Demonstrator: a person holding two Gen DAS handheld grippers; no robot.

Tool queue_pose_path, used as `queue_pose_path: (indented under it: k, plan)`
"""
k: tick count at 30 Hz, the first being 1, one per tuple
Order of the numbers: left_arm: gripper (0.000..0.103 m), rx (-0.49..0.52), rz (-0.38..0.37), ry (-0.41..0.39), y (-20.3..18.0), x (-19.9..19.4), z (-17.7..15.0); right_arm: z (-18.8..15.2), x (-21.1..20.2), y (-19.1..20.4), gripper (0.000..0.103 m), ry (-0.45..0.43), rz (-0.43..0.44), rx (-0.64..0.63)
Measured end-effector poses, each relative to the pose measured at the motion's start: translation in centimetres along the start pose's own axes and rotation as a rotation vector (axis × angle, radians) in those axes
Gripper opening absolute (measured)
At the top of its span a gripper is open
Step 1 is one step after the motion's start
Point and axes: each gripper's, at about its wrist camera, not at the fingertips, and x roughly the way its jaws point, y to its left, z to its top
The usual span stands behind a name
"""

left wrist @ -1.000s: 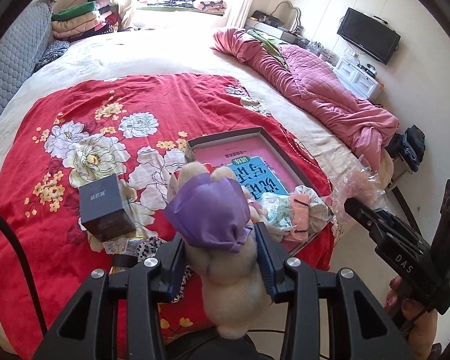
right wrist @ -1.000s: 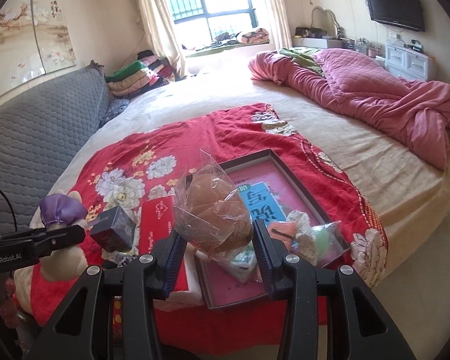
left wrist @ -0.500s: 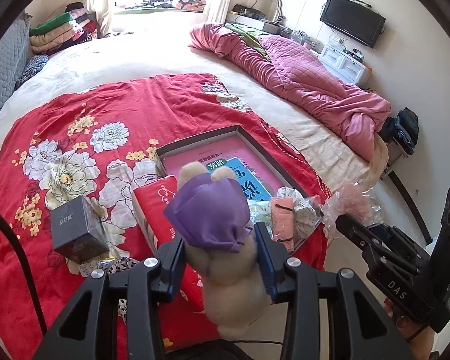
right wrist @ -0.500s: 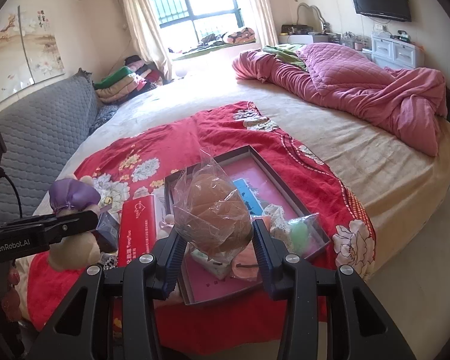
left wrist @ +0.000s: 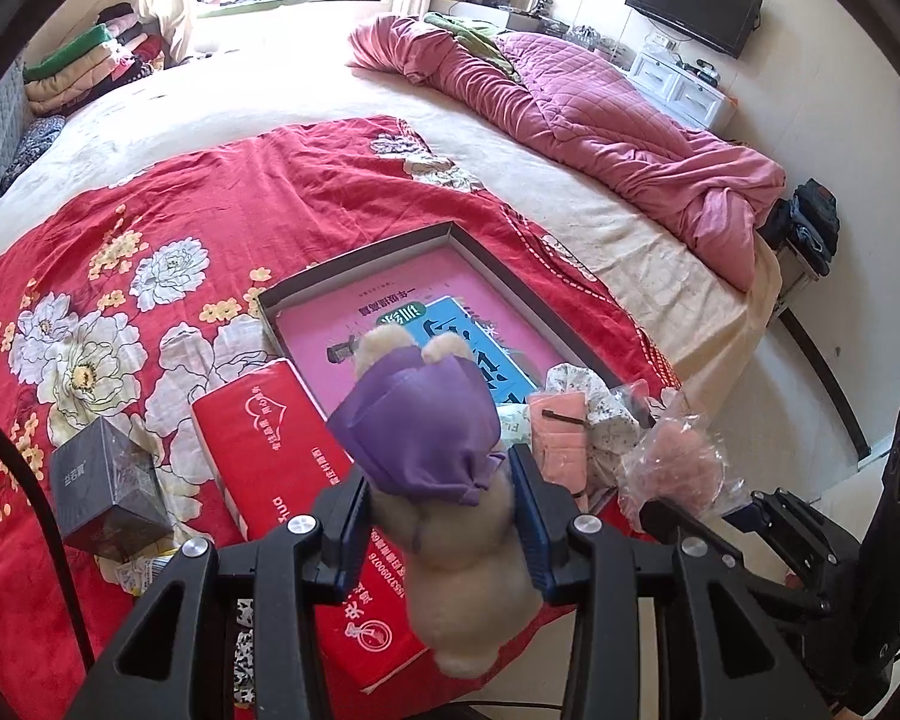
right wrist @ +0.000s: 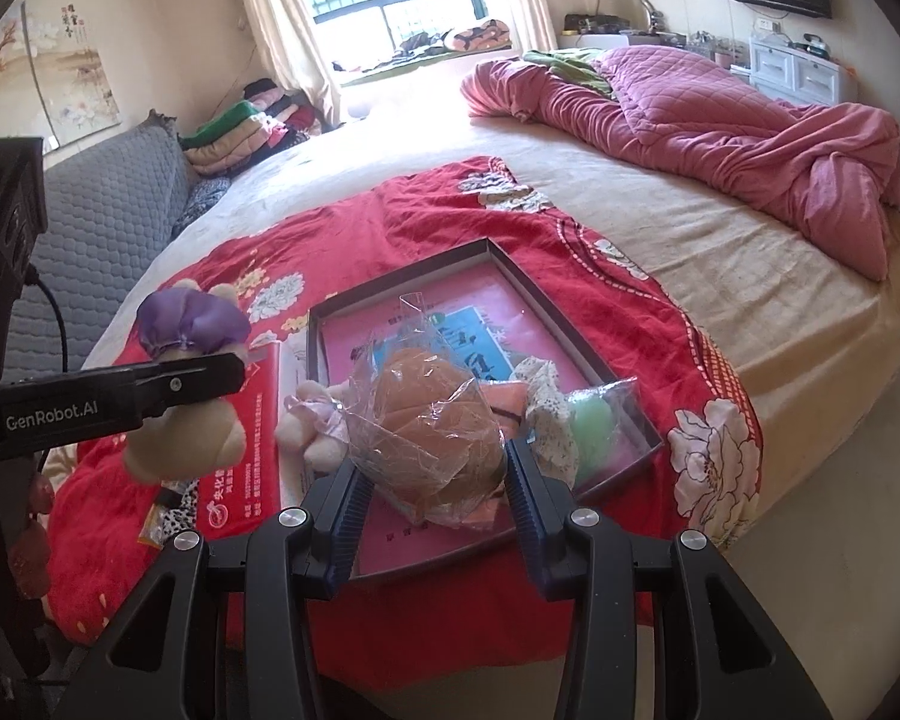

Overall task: Organize soft objects
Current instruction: 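Carry the bear and bagged ball over the pink box tray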

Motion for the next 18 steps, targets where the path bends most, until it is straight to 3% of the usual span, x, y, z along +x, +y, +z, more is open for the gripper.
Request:
queue_pose_path:
  k: [18]
  plan:
    - [0.043, 0.003, -0.008, 0.091, -0.5, 6.8, 1.4, -2.5, 5.4, -0.3, 0.045, 0.185, 0.052, -0.048]
